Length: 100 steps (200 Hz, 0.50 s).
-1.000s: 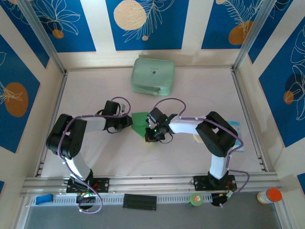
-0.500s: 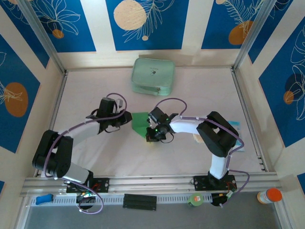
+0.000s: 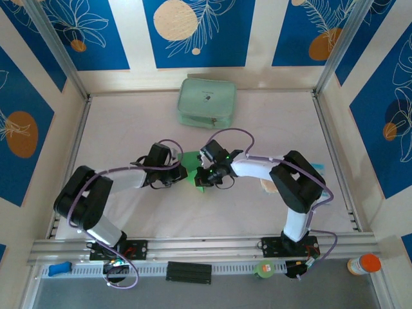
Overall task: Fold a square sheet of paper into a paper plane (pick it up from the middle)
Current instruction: Third fold the triangle at the center of the table.
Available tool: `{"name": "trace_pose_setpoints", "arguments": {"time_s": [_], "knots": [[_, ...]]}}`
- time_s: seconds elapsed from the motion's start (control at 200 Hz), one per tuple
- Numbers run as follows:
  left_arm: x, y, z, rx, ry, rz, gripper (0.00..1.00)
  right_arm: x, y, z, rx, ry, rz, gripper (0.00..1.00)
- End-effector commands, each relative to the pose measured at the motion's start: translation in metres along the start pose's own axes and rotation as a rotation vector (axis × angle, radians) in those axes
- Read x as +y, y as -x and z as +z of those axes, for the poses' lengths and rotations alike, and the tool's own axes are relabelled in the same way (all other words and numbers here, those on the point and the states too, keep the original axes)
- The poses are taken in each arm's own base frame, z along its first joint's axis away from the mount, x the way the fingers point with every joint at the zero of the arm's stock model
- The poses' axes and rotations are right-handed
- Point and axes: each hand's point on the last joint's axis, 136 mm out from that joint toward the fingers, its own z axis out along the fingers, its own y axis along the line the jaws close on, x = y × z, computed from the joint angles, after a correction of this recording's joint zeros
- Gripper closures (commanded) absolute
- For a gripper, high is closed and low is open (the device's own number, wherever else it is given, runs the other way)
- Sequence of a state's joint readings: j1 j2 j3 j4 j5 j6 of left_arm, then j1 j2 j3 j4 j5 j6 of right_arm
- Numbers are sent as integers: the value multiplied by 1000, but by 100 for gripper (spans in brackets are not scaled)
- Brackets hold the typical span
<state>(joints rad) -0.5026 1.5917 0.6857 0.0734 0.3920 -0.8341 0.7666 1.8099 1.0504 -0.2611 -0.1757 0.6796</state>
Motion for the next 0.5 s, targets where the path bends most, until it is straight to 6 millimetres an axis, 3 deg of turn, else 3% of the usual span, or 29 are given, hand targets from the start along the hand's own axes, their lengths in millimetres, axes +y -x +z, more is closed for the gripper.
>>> {"name": "trace_pose_setpoints", "arguments": {"time_s": [0.0, 0.175, 0.495], "knots": [[-16, 14, 5, -22, -38, 11, 91, -8, 6, 6, 4, -41, 41, 97], [-16, 16, 13, -16, -37, -6, 91, -14, 8, 12, 21, -63, 54, 97], [14, 5, 22, 25, 77, -65, 93, -19, 2, 17, 49, -75, 53, 97]]}}
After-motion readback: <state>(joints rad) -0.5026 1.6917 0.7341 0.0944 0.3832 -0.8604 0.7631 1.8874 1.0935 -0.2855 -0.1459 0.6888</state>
